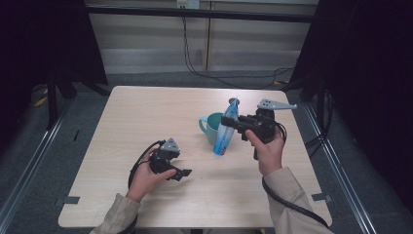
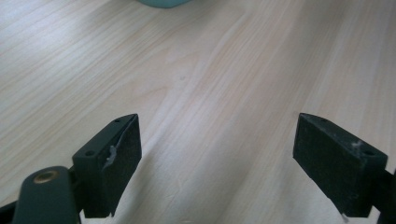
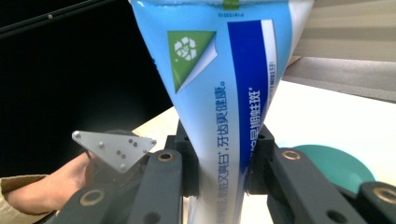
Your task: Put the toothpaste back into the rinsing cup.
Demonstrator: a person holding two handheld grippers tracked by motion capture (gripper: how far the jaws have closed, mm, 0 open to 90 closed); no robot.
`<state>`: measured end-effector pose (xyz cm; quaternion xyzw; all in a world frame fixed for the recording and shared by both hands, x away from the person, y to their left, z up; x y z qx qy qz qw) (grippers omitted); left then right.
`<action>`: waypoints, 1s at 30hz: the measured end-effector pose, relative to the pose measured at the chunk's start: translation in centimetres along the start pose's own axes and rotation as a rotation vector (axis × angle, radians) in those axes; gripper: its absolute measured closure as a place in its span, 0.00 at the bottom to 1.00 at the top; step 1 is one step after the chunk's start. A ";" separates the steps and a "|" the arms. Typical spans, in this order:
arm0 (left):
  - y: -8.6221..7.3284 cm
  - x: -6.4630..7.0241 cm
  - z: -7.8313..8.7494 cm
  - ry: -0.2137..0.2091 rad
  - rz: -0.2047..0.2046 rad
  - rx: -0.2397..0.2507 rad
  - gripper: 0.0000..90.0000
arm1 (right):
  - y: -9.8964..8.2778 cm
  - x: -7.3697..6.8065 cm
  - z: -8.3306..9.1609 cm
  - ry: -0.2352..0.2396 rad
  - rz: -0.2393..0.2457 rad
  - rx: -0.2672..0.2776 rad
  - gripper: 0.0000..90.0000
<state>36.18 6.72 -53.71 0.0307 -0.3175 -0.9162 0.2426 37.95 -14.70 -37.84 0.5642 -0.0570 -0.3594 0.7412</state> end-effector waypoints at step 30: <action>-1.6 -0.2 -1.0 0.017 -0.028 -0.028 0.16 | 3.3 0.8 0.9 -0.026 0.026 0.033 0.80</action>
Point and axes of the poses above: each handheld gripper's, and its own axes: z roughly backward along the jaws, y roughly out of its top, x roughly to its right, the point moved 7 cm from there along -z, roughly forward along the jaws, and after that the axes turned 8 degrees about -x, right-handed, at the moved point
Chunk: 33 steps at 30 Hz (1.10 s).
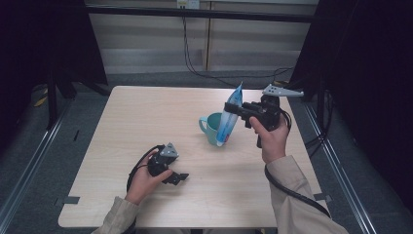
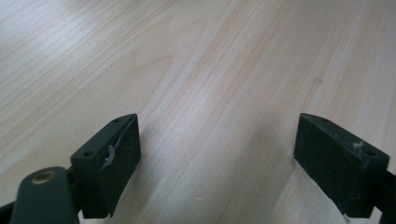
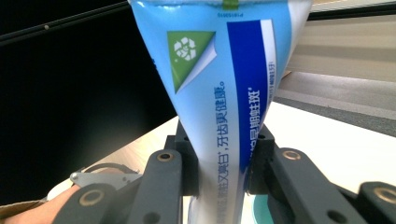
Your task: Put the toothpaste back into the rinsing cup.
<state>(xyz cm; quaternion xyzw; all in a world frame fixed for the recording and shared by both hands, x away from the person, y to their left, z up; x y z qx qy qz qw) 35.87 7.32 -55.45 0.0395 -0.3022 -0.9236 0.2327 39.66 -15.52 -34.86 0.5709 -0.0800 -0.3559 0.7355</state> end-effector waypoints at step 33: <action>-0.2 0.4 -0.6 0.001 -0.049 0.036 0.03 | 4.3 1.3 -0.7 -0.064 0.019 0.050 0.80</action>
Point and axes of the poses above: each handheld gripper's, and its own axes: z roughly backward along the jaws, y roughly out of its top, x roughly to its right, the point moved 7 cm from there along -z, roughly forward along the jaws, and after that the axes turned 8 degrees about -x, right-handed, at the moved point
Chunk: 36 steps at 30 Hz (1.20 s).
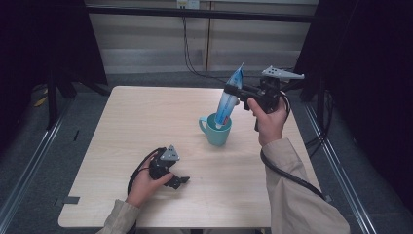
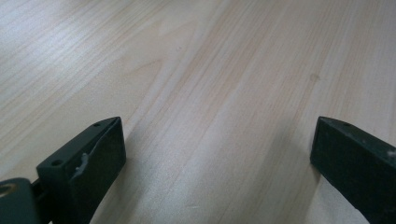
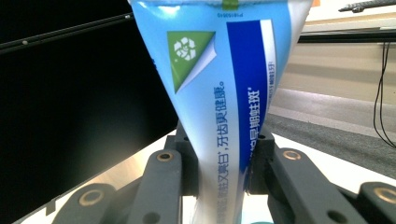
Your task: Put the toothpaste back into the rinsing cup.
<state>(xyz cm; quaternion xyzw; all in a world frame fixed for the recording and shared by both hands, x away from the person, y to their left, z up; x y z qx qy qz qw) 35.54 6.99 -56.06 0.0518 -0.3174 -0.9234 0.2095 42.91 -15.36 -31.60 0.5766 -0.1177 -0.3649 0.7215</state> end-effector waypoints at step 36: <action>0.0 0.0 0.0 0.002 -0.007 -0.005 0.03 | -0.3 2.6 -2.9 -0.113 0.023 -0.025 0.80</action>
Point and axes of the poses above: each handheld gripper's, and its own axes: z roughly backward along the jaws, y roughly out of its top, x roughly to its right, the point moved 7 cm from there along -z, roughly forward along the jaws, and after that the axes turned 8 degrees about -x, right-handed, at the moved point
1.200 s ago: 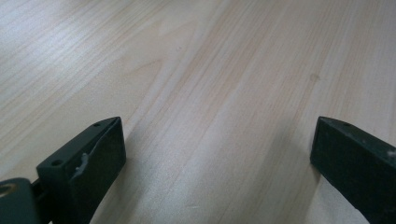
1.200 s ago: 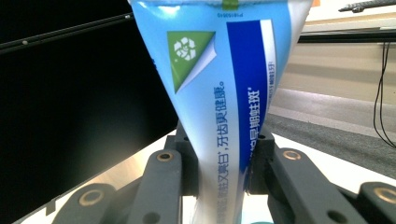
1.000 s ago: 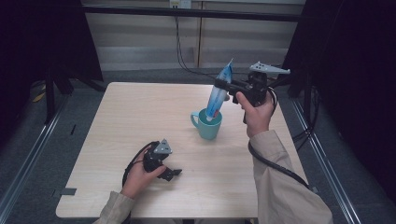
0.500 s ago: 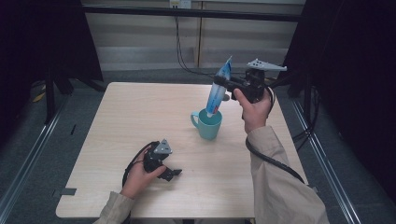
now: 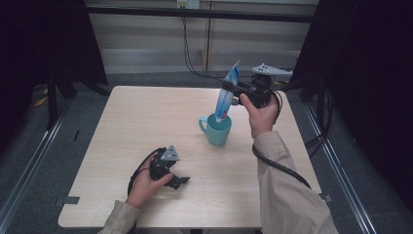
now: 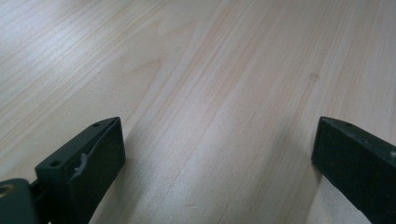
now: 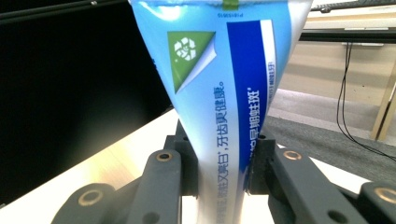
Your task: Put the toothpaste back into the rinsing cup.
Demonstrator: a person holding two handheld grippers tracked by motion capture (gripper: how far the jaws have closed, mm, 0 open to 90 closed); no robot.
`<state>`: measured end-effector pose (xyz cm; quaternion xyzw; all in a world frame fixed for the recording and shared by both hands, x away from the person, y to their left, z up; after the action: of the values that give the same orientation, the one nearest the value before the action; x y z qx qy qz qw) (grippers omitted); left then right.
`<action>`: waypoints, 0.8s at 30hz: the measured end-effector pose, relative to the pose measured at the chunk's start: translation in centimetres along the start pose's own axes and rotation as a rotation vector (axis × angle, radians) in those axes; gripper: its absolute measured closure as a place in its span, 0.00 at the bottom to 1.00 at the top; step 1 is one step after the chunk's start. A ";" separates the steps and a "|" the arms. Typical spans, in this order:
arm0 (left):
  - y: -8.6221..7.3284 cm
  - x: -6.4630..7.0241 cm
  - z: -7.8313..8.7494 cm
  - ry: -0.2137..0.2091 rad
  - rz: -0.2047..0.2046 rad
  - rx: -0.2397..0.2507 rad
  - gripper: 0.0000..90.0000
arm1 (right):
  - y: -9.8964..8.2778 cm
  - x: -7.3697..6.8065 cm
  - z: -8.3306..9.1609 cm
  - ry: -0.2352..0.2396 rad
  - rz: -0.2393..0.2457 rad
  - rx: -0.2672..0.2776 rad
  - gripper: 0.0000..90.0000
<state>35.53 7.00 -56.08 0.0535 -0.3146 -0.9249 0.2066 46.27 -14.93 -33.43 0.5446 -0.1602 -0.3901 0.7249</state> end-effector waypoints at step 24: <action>0.0 0.0 0.0 0.002 -0.001 -0.001 0.02 | -3.4 1.0 -2.1 -0.032 -0.005 -0.042 0.79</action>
<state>35.52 6.99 -56.08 0.0546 -0.3141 -0.9251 0.2065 47.03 -14.62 -37.46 0.5236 -0.1622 -0.4036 0.7325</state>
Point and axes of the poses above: each handheld gripper's, and its own axes: z roughly backward along the jaws, y roughly out of its top, x roughly to its right, the point moved 7 cm from there along -z, roughly forward along the jaws, and after that the axes turned 8 degrees about -x, right-handed, at the moved point
